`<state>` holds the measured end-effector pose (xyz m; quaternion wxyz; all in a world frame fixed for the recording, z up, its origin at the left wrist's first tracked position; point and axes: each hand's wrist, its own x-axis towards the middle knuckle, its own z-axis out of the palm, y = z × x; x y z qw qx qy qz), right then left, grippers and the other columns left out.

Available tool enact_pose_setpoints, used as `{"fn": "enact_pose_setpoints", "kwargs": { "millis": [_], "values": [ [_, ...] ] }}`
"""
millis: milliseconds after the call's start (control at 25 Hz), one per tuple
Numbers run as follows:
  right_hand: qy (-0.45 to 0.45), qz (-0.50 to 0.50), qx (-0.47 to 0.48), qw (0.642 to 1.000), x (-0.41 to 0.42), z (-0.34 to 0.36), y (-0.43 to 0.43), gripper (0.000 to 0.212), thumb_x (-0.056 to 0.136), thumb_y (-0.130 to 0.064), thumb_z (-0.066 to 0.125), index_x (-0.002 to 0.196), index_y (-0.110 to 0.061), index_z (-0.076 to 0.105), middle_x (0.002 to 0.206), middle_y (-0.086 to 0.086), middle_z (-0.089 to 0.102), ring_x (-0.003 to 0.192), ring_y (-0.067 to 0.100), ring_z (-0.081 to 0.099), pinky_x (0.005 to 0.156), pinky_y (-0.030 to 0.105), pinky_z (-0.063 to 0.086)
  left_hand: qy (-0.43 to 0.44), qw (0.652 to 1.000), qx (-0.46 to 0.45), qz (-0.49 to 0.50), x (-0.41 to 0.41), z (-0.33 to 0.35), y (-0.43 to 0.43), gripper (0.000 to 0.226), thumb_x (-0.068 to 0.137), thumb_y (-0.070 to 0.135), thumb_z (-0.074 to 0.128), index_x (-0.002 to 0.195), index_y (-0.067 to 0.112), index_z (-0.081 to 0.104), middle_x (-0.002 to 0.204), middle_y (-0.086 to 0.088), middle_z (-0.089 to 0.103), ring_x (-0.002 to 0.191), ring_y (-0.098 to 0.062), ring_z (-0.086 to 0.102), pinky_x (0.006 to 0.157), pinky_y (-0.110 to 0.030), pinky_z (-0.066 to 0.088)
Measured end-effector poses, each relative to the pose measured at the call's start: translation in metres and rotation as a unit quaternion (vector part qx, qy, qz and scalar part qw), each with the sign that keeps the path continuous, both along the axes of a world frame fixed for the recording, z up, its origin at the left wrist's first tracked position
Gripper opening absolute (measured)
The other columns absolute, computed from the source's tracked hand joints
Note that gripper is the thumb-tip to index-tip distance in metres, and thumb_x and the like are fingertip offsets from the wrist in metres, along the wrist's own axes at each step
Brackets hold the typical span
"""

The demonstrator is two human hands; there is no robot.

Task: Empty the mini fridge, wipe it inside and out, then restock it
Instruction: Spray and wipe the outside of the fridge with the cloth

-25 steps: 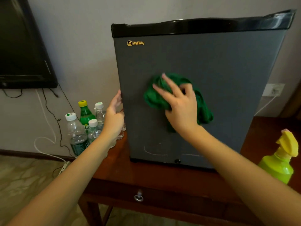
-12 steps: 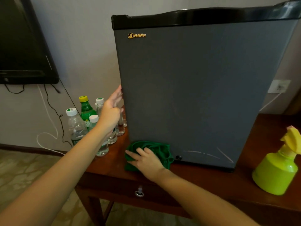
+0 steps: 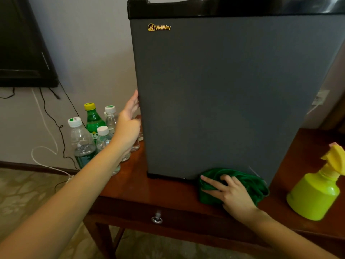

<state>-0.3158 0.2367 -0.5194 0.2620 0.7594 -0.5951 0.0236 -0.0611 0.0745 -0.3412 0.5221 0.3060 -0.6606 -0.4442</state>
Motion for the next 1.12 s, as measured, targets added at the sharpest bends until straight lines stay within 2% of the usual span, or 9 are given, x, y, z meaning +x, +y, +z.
{"fn": "enact_pose_setpoints", "kwargs": {
  "millis": [120,200,360,480,680,840,920,1040,1120],
  "values": [
    [0.012,0.072,0.010,0.997,0.046,-0.001,-0.041,0.048,0.069,-0.016,0.063,0.109,-0.043,0.067,0.139,-0.014,0.051,0.091,0.019,0.040,0.072,0.030,0.036,0.009,1.000,-0.001,0.015,-0.005,-0.002,0.002,0.074,0.089,-0.019,0.038,0.149,0.021,0.024,0.152,0.008,0.030,0.132,-0.002,0.029,0.093,-0.009,0.040],
    [0.010,0.102,0.027,0.994,0.099,0.003,-0.079,0.042,0.080,-0.020,0.049,0.109,-0.044,0.068,0.138,-0.014,0.051,0.096,0.020,0.037,0.077,0.030,0.034,0.014,1.000,0.003,0.015,-0.007,-0.003,0.003,0.075,0.089,-0.020,0.038,0.150,0.021,0.023,0.153,0.006,0.030,0.137,-0.006,0.029,0.089,-0.007,0.041],
    [0.000,0.089,0.087,0.992,0.182,0.016,-0.132,0.042,0.095,-0.014,0.044,0.134,-0.028,0.053,0.155,-0.001,0.028,0.125,0.032,0.029,0.099,0.039,0.032,0.005,1.000,0.003,0.014,-0.003,-0.002,-0.002,0.076,0.088,-0.020,0.039,0.150,0.019,0.024,0.152,0.005,0.031,0.136,-0.007,0.030,0.088,-0.007,0.045],
    [0.004,0.106,0.093,0.990,0.169,0.013,-0.128,0.051,0.095,-0.013,0.046,0.143,-0.030,0.040,0.156,0.001,0.023,0.126,0.032,0.029,0.103,0.039,0.031,-0.002,1.000,0.006,0.022,-0.001,-0.003,-0.005,0.079,0.085,-0.024,0.036,0.149,0.022,0.026,0.152,0.006,0.032,0.139,-0.009,0.029,0.107,-0.029,0.040],
    [-0.218,-0.008,0.169,0.961,0.078,0.010,-0.043,0.073,0.083,-0.010,0.051,0.146,-0.040,0.029,0.131,-0.003,0.052,0.118,0.023,0.040,0.095,0.032,0.039,-0.008,1.000,0.012,0.018,0.001,-0.003,-0.006,0.083,0.083,-0.025,0.034,0.149,0.024,0.025,0.152,0.006,0.031,0.139,-0.010,0.029,0.107,-0.032,0.041],
    [-0.248,-0.132,0.184,0.942,0.018,0.013,0.020,0.077,0.084,-0.012,0.053,0.144,-0.049,0.024,0.140,-0.011,0.045,0.130,0.018,0.034,0.103,0.030,0.039,-0.001,1.000,0.006,0.003,0.000,-0.004,-0.004,0.079,0.086,-0.021,0.040,0.150,0.023,0.023,0.153,0.005,0.031,0.139,-0.009,0.029,0.093,-0.013,0.044],
    [-0.261,-0.164,0.193,0.932,0.018,0.014,0.025,0.074,0.085,-0.016,0.054,0.144,-0.049,0.025,0.143,-0.009,0.043,0.134,0.019,0.030,0.105,0.033,0.039,0.001,1.000,0.002,0.010,-0.002,-0.005,-0.003,0.078,0.087,-0.019,0.041,0.149,0.024,0.023,0.154,0.007,0.029,0.139,-0.008,0.027,0.091,-0.010,0.041],
    [-0.254,-0.148,0.175,0.940,0.053,0.016,0.003,0.071,0.083,-0.018,0.054,0.144,-0.045,0.029,0.141,-0.008,0.046,0.129,0.019,0.034,0.103,0.032,0.040,0.009,1.000,-0.003,0.013,-0.003,-0.007,-0.006,0.077,0.088,-0.018,0.043,0.150,0.025,0.024,0.154,0.007,0.030,0.140,-0.010,0.028,0.108,-0.027,0.038],
    [-0.258,-0.103,0.169,0.946,0.094,0.015,-0.032,0.070,0.081,-0.020,0.056,0.143,-0.041,0.034,0.137,-0.005,0.050,0.126,0.022,0.037,0.100,0.033,0.041,0.014,1.000,0.000,0.014,-0.004,-0.009,-0.008,0.077,0.088,-0.017,0.044,0.150,0.025,0.024,0.153,0.007,0.031,0.140,-0.011,0.029,0.111,-0.036,0.036]
  ]
}}
